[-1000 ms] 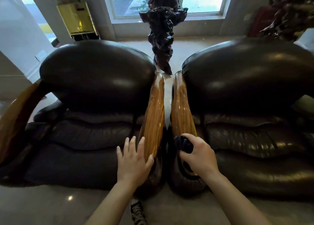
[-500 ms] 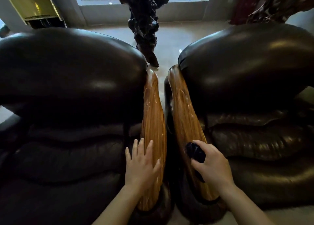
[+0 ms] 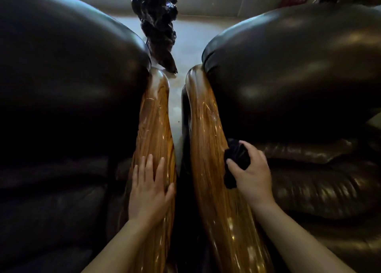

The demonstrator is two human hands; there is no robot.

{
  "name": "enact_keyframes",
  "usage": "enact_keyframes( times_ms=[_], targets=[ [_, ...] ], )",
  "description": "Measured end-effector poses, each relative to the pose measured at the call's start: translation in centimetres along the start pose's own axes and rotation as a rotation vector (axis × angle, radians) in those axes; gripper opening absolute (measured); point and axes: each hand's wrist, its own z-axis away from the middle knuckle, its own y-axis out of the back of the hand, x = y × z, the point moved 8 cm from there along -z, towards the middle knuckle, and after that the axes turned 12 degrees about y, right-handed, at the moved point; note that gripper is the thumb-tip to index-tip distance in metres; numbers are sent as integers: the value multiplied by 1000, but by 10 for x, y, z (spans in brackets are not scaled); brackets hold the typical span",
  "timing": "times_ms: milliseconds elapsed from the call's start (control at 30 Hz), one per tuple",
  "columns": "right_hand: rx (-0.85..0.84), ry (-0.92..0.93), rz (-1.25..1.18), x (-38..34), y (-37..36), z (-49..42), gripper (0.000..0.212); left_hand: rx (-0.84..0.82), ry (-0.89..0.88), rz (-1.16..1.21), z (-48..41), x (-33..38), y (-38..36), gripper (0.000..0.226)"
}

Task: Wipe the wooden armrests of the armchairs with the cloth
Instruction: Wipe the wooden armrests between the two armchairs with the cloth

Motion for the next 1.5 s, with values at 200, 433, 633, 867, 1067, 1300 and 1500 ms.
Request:
enact_keyframes(
  times_ms=[200,433,633,867,1067,1300,1500],
  targets=[
    [-215,104,400,18,-56,-54,64,65,3,52,0,-6,-6,68],
    [-369,383,494,41,-86,5,71,74,6,117,-1,-6,-5,63],
    [-318,370,489,53,-74,-18,73,84,15,147,0,-6,-1,59],
    [-240,305,435,31,-101,-56,68,107,29,158,0,-8,0,59],
    [-381,497,478,47,-80,-15,69,84,35,169,-1,-8,0,59],
    [-256,301,444,26,-107,-59,67,83,35,156,-1,-10,-3,59],
    [-385,422,429,51,-73,-14,68,78,52,155,-1,-3,6,58]
  ],
)
